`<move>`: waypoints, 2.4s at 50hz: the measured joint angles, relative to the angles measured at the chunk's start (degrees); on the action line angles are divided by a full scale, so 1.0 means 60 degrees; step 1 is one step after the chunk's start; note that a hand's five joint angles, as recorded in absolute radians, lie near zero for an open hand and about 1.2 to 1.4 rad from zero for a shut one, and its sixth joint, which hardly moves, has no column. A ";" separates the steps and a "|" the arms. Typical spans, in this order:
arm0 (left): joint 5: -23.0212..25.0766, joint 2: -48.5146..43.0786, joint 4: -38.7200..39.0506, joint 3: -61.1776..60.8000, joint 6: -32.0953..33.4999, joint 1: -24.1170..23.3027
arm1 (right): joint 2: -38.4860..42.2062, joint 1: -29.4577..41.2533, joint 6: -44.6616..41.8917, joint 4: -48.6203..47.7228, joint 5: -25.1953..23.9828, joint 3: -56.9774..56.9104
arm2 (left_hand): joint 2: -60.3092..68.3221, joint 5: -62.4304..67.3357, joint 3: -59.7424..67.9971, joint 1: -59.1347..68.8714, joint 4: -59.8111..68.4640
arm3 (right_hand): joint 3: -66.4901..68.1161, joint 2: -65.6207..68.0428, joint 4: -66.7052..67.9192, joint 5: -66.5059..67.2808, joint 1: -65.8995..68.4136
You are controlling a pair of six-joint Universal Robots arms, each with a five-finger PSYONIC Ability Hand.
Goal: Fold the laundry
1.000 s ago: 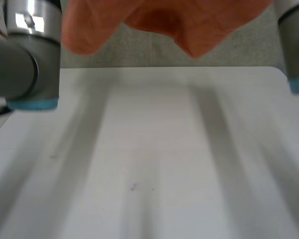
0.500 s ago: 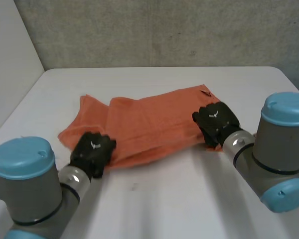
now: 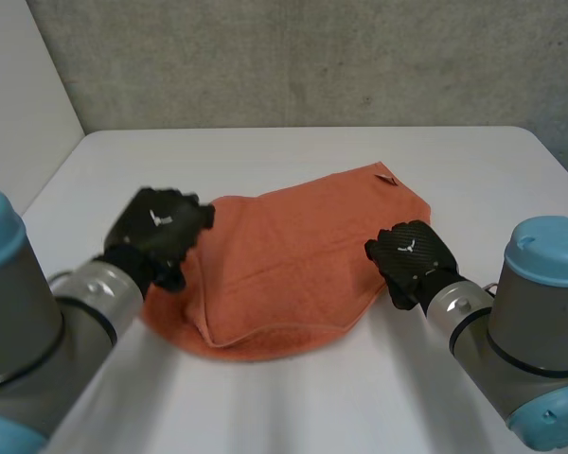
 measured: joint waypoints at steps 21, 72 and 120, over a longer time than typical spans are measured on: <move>0.2352 -0.3296 -0.1029 0.2210 0.2552 0.1418 | 0.0016 0.0090 -0.0012 -0.0336 -0.0031 0.0405 | 0.0928 0.0946 0.0906 0.0851 0.0941 | 0.0000 0.0000 0.0000 0.0018 0.0000; 0.1603 0.0899 -0.0253 -0.0659 0.3108 0.2073 | -0.1201 -0.0713 -0.0257 0.3229 0.0037 -0.0749 | 0.6767 0.6677 0.6735 0.6384 0.6781 | 0.0000 0.0000 0.0001 0.0027 0.0000; -0.0509 -0.1185 0.4825 0.3422 0.0051 0.2384 | -0.0210 -0.0364 -0.1715 -0.0318 0.0056 -0.5979 | 0.6775 0.6767 0.6746 0.6626 0.6788 | 0.0001 0.0000 0.0001 0.0050 -0.0001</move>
